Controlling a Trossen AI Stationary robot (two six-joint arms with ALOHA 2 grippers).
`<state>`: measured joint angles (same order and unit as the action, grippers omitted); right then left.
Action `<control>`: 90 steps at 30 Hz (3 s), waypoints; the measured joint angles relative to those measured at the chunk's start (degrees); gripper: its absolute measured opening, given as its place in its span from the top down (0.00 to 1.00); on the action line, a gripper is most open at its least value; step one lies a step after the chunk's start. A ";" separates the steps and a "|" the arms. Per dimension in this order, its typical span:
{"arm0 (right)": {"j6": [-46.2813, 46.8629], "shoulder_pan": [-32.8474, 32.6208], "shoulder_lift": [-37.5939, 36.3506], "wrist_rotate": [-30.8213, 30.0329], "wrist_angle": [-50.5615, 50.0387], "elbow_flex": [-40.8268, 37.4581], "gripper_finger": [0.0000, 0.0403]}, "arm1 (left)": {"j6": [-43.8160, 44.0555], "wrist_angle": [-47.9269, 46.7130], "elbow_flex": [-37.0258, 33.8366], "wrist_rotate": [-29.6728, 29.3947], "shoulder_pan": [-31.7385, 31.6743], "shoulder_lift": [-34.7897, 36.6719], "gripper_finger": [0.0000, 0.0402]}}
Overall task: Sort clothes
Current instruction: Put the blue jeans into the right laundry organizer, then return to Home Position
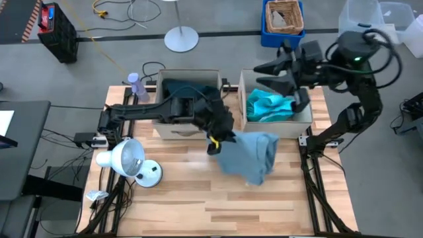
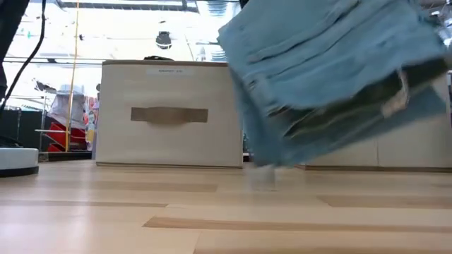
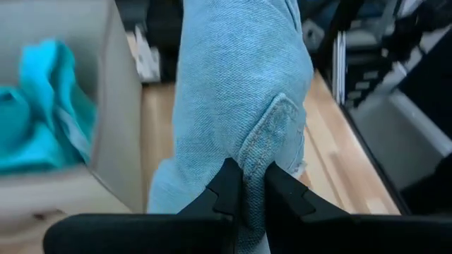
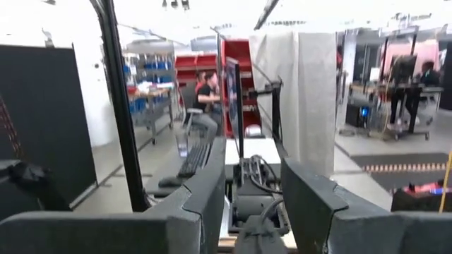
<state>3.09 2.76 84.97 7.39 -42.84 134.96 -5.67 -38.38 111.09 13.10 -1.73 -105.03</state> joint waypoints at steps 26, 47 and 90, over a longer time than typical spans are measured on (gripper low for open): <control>0.94 -0.04 -3.15 -0.02 0.25 -0.02 0.62 | 13.88 33.47 6.30 -5.94 -14.53 -0.11 0.93; -0.75 0.00 -3.15 -0.11 -0.52 -0.04 0.62 | 42.55 60.16 6.39 6.79 -19.24 -15.17 0.93; 1.42 -0.07 -3.13 -6.46 -11.66 -0.35 0.62 | 41.11 46.47 23.93 6.17 -23.12 -21.02 0.53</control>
<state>4.51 2.70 81.84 0.94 -54.50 134.61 35.44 8.09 135.02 19.27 -24.85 -126.05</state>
